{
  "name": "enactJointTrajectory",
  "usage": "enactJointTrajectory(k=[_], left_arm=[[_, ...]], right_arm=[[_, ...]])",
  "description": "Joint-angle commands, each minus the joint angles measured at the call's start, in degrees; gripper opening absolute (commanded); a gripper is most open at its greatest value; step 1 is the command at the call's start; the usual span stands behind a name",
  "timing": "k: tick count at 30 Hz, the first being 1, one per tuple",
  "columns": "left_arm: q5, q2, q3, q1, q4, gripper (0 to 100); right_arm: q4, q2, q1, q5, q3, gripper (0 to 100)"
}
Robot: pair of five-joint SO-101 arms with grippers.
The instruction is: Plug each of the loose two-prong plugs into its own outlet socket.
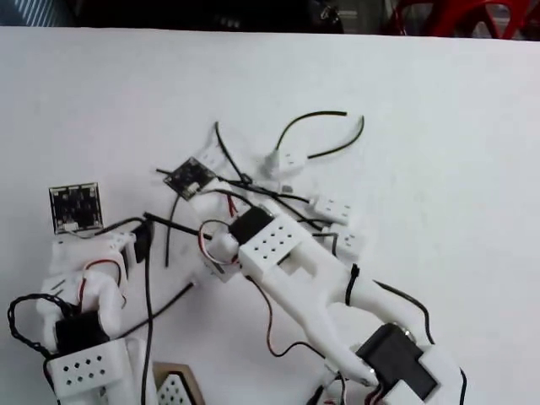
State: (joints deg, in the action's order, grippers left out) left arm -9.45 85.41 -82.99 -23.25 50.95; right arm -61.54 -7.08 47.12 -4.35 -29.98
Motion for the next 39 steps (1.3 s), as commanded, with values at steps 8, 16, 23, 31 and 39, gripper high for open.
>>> enactJointTrajectory(k=[8, 16, 23, 31, 39], left_arm=[[-0.44, 0.75, 0.35, -0.48, -1.41, 35], [-0.44, 0.75, 0.35, -0.48, -1.41, 35], [-0.44, 0.75, 0.35, -0.48, -1.41, 35], [-0.44, 0.75, 0.35, -0.48, -1.41, 35], [-0.44, 0.75, 0.35, -0.48, -1.41, 35]], right_arm=[[-1.01, -1.98, -0.04, 0.44, 0.53, 1.7], [-1.45, -1.01, -1.80, 0.44, 0.88, 1.7], [-1.45, -0.92, -1.89, 0.44, 0.88, 1.7], [-1.19, 4.53, -1.54, 0.35, 0.70, 1.7], [-1.36, 11.91, -1.10, 0.18, 3.16, 1.7]])
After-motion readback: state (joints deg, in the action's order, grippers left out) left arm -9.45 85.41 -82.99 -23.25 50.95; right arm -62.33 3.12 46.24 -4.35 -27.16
